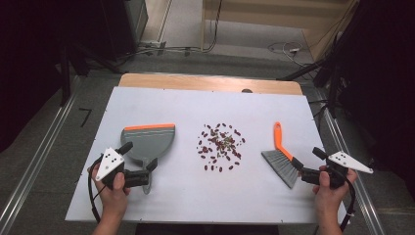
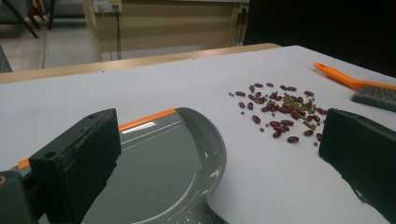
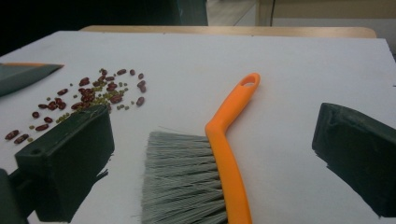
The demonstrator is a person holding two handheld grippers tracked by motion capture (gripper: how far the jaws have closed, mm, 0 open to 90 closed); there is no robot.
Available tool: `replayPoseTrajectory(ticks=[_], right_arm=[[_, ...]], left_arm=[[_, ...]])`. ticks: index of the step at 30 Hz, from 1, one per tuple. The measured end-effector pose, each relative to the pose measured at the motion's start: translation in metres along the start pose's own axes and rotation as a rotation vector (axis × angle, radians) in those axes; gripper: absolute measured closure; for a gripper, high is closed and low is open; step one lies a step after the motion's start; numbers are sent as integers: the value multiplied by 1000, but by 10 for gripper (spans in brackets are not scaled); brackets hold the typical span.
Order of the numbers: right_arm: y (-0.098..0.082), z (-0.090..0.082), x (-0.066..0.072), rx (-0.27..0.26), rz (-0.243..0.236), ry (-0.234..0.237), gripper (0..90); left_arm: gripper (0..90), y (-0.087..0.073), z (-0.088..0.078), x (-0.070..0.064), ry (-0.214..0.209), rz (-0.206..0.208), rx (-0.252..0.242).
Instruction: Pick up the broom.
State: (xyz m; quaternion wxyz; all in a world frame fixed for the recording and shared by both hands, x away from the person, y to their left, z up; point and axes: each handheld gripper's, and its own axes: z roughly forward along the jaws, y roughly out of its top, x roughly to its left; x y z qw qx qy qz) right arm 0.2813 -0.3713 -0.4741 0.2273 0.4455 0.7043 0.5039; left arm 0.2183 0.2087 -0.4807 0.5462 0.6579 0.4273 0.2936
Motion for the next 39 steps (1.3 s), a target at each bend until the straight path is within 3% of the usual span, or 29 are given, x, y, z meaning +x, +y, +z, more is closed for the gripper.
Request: replayPoseTrajectory(ticks=[4, 9, 12, 15, 22, 23, 25, 26, 31, 36, 37, 38, 39], right_arm=[[3, 4, 2, 21, -9, -4, 0], [12, 5, 6, 30, -2, -4, 0], [23, 5, 10, 56, 11, -18, 0], [29, 7, 12, 62, 15, -21, 0], [53, 16, 20, 89, 20, -12, 0], [64, 20, 21, 101, 19, -22, 0], [67, 20, 21, 102, 19, -20, 0], [79, 24, 21, 118, 15, -46, 0], [93, 31, 17, 132, 35, -57, 0], [102, 49, 13, 189, 51, -49, 40], [102, 56, 12, 227, 46, -73, 105], [102, 56, 12, 227, 46, -73, 105], [101, 65, 11, 275, 46, -82, 231]], left_arm=[[0, 1, -2, 2, 20, -40, -22], [0, -1, -2, 5, 38, -36, -9], [0, 1, -4, 6, 53, -9, -6], [0, 1, -5, 7, 47, -25, -12], [0, 1, -6, 4, 44, -13, -6], [0, 1, -6, 3, 43, -10, -3], [0, 0, -5, 2, 40, -9, 1], [0, 0, -4, 2, 39, -4, 8], [0, 1, 2, -1, 29, 15, 29], [0, 1, 8, -5, 13, 27, 37], [0, 1, 9, -8, 2, 36, 45], [0, 1, 9, -8, 2, 36, 45], [0, 1, 9, -10, -3, 40, 48]])
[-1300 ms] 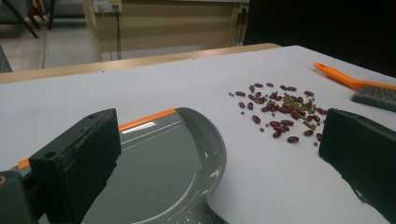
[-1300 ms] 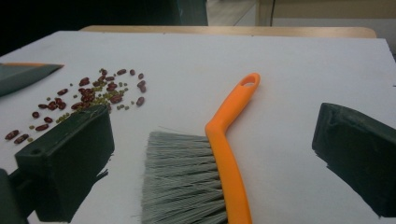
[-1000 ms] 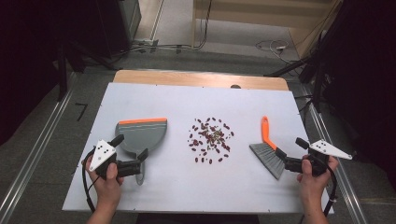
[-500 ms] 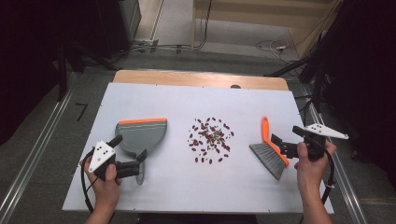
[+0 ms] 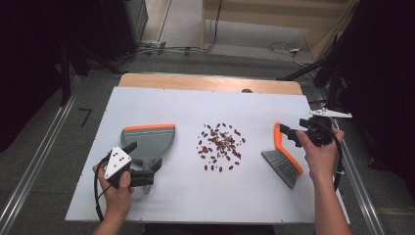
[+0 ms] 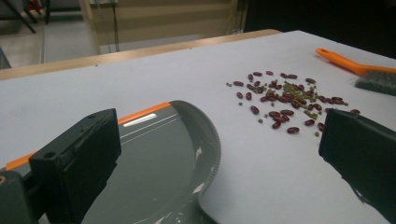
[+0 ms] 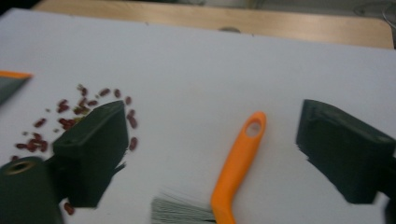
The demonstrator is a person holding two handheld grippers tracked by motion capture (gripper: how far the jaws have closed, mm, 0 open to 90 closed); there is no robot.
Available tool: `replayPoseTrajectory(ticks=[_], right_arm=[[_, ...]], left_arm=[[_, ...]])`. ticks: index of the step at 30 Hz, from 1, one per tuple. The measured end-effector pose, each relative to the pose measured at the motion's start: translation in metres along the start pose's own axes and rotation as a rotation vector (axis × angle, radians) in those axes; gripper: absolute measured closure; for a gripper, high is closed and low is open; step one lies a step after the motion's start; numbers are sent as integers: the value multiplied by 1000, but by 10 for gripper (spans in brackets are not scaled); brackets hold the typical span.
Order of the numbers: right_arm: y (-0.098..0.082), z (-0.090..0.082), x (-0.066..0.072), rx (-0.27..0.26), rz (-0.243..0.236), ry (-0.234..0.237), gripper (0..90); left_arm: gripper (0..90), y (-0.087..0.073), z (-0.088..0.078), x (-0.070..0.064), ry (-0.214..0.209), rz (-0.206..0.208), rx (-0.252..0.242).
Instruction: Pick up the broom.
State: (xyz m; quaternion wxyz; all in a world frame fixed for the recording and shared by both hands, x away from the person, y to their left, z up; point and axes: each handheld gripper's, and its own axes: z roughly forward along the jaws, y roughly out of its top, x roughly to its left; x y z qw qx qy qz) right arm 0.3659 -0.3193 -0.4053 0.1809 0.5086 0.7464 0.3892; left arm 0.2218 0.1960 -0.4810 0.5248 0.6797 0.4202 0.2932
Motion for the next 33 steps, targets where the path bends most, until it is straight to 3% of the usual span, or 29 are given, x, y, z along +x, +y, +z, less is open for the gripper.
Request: replayPoseTrajectory(ticks=[2, 9, 11, 14, 15, 20, 26, 33], right_arm=[[0, 7, -1, 33, 13, 4, 340], [-13, 31, -4, 220, 35, -37, 503], [-17, 33, -6, 233, 32, -38, 522], [-24, 37, -6, 276, -14, -55, 607], [-25, 39, -5, 290, 8, -50, 622], [-29, 47, -1, 330, 21, -63, 627], [-35, 60, 1, 398, 32, -119, 666], [-40, 68, 3, 412, 28, -142, 658]], left_arm=[[0, 1, 1, -4, -9, 13, -1], [0, 1, 4, -7, -26, 22, 8], [0, 1, 5, -7, -28, 22, 11], [0, 0, 5, -7, -31, 26, 17], [0, 0, 5, -7, -31, 27, 16], [0, 0, 4, -5, -29, 25, 12], [0, 0, 4, -5, -30, 23, 15], [0, -1, 6, -5, -32, 9, 20]])
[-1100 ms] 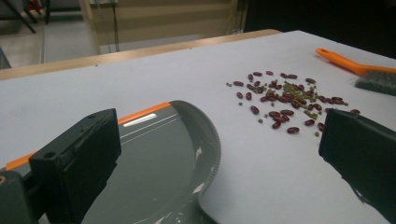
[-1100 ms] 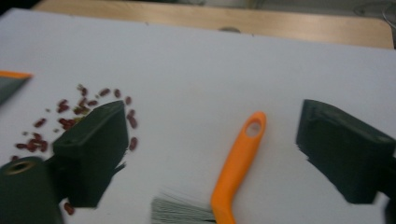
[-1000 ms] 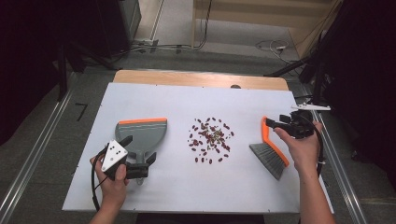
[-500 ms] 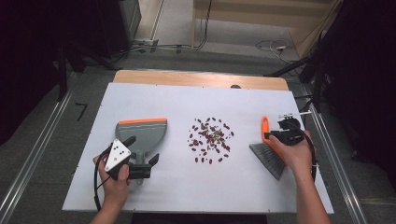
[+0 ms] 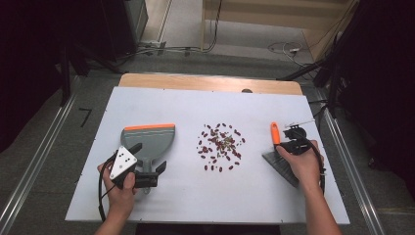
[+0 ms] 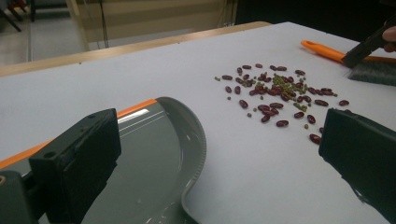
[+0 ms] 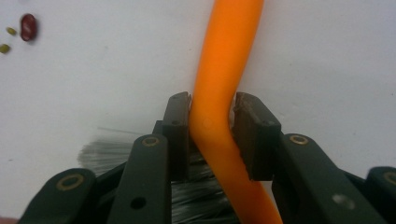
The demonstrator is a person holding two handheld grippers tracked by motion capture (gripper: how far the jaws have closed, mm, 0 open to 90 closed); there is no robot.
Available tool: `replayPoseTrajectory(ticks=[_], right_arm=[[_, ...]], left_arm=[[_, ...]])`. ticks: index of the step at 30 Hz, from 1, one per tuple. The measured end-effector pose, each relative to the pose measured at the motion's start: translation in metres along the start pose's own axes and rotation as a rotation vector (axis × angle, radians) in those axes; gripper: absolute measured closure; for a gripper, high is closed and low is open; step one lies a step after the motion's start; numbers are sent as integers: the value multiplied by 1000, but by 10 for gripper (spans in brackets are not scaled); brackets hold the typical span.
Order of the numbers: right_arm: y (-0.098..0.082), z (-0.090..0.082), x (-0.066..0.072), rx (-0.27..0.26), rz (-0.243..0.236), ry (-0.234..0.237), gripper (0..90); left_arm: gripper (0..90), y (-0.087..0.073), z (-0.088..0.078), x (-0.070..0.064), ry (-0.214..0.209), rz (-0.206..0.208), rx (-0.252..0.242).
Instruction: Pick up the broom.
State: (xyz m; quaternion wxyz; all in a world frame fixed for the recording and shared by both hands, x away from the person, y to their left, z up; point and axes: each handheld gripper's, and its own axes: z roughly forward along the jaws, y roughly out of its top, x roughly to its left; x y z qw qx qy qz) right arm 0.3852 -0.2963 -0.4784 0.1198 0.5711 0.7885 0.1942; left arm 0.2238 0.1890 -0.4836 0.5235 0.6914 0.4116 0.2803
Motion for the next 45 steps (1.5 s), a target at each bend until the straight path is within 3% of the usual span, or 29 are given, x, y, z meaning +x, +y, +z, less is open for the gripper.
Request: replayPoseTrajectory(ticks=[2, 4, 11, 12, 25, 29, 32, 35, 36, 37, 40, 45], right_arm=[[2, 0, 1, 12, 8, -11, 659], [1, 0, -3, 11, 40, 23, 662], [1, 0, -2, 11, 8, 12, 677], [1, 0, -6, 9, 8, 43, 678], [-13, -8, -14, -135, -2, 105, 678], [-20, -18, -17, -236, 21, 122, 680], [-27, -26, -17, -319, 15, 118, 681], [-33, -34, -20, -408, 40, 124, 682], [-33, -34, -20, -408, 40, 124, 682], [-38, -38, -24, -470, 51, 142, 683], [-45, -45, -29, -568, 76, 153, 684], [-51, -59, -30, -713, 78, 185, 689]], left_arm=[[0, 0, 0, -1, -2, 0, -1], [0, 0, -1, -1, -4, 4, -1], [0, 0, -2, -3, -5, 16, 5], [0, 0, -2, -3, -4, 17, 5], [0, 1, -3, -2, 4, 22, 6], [0, 1, -4, -2, 6, 21, 3], [0, 3, -5, -4, 13, 40, -4], [0, 5, -4, -8, 11, 55, -7], [0, 5, -4, -8, 11, 55, -7], [0, 6, -4, -11, 5, 61, -8], [0, 9, -3, -15, 2, 77, -14], [0, 13, -1, -22, 2, 115, -23]])
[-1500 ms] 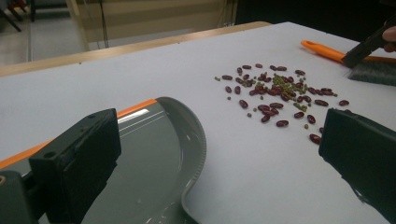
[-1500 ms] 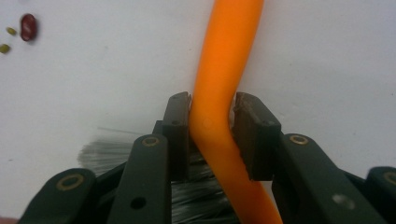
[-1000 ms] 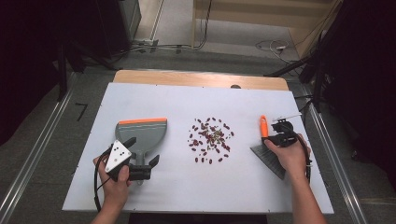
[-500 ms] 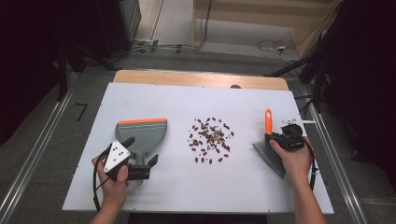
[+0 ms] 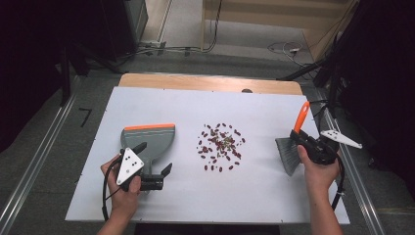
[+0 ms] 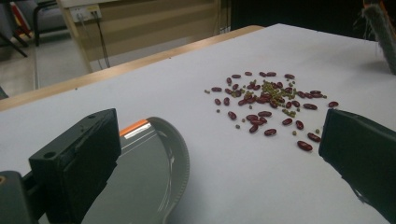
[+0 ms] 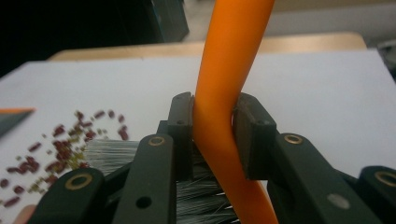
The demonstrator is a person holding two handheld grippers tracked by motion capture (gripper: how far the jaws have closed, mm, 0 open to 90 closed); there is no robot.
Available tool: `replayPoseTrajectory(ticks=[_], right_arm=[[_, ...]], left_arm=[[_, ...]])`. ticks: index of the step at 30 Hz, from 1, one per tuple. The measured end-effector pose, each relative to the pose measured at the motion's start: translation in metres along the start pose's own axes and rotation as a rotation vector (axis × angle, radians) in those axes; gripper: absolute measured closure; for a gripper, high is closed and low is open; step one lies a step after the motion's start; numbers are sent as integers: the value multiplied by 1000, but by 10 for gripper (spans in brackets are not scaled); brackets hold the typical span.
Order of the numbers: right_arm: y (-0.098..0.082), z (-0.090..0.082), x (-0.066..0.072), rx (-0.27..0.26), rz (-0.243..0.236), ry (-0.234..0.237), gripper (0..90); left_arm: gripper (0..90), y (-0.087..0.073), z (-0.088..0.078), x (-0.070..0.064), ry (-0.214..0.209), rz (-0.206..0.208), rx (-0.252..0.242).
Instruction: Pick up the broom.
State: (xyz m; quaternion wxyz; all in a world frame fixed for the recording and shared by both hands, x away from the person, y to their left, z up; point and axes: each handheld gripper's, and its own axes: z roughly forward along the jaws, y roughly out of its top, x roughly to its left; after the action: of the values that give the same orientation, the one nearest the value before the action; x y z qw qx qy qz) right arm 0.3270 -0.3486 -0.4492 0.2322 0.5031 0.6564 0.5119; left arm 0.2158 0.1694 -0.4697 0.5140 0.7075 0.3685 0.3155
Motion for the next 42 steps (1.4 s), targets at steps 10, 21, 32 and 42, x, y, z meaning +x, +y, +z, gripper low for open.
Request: replayPoseTrajectory(ticks=[10, 21, 32, 42], right_arm=[[16, -13, 18, -146, 4, 89, 690], [31, -15, 61, -185, -18, 170, 690], [31, -10, 106, -174, -73, 256, 690], [26, -6, 145, -170, -122, 316, 690]], left_arm=[[0, 18, 4, -10, -55, -33, -35], [0, 35, 18, -23, -138, -54, -56], [0, 48, 39, -39, -228, -78, -36], [18, 63, 59, -64, -300, -106, -39]])
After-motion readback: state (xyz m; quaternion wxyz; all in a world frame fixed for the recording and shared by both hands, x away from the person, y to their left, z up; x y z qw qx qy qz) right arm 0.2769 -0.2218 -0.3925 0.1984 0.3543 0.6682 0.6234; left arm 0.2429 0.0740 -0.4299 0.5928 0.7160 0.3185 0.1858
